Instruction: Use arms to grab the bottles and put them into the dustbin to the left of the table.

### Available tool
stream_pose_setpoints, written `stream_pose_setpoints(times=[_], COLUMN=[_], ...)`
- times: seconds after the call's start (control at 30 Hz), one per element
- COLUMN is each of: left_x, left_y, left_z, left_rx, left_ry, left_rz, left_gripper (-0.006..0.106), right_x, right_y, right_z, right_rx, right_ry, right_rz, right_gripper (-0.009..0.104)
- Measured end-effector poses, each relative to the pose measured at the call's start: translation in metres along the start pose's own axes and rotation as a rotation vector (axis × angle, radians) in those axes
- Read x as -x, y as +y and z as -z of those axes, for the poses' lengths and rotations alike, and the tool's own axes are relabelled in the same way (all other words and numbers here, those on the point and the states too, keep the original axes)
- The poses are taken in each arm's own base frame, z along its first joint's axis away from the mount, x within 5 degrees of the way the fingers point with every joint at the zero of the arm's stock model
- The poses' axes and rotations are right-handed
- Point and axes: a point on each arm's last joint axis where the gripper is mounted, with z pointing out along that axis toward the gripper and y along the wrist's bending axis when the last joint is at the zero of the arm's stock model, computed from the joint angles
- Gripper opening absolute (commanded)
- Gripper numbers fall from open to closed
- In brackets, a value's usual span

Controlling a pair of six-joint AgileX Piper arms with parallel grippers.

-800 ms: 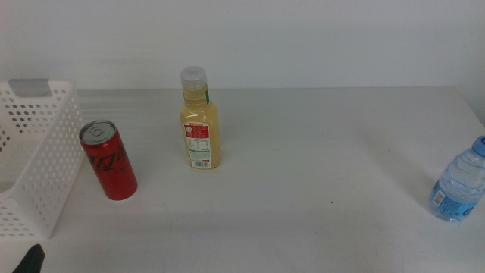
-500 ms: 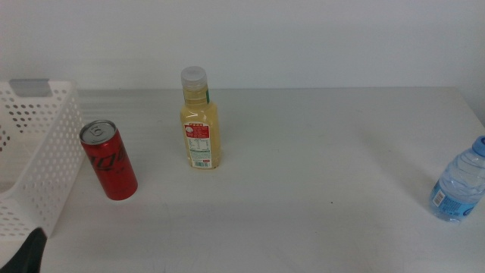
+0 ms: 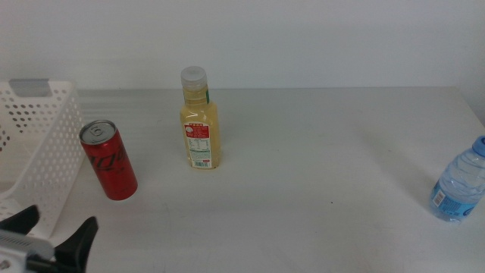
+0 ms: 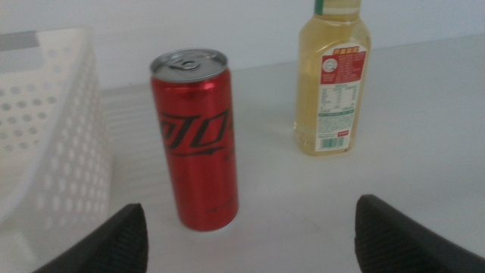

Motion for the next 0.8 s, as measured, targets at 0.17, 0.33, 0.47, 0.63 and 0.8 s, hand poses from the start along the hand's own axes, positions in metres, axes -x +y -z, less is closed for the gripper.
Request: stream_pose_setpoints(times=[0.17, 0.33, 0.47, 0.63, 0.8], left_x=[-0.001, -0.007, -0.011, -0.010, -0.009], left_y=[-0.002, -0.003, -0.003, -0.003, -0.003], left_z=[-0.015, -0.028, -0.036, -0.039, -0.039], left_rx=[-0.014, -0.009, -0.004, -0.002, -0.002], left_ry=[-0.013, 0.013, 0.026, 0.009, -0.003], left_rz=[0.013, 0.039, 0.047, 0.046, 0.055], left_gripper=[0.090, 0.090, 0.090, 0.090, 0.090], right_x=[0.000, 0.000, 0.000, 0.000, 0.000], right_y=[0.000, 0.000, 0.000, 0.000, 0.000], right_z=[0.000, 0.000, 0.000, 0.000, 0.000], right_rx=[0.000, 0.000, 0.000, 0.000, 0.000], right_ry=[0.000, 0.000, 0.000, 0.000, 0.000], right_rz=[0.000, 0.000, 0.000, 0.000, 0.000], right_gripper=[0.069, 0.069, 0.069, 0.069, 0.069])
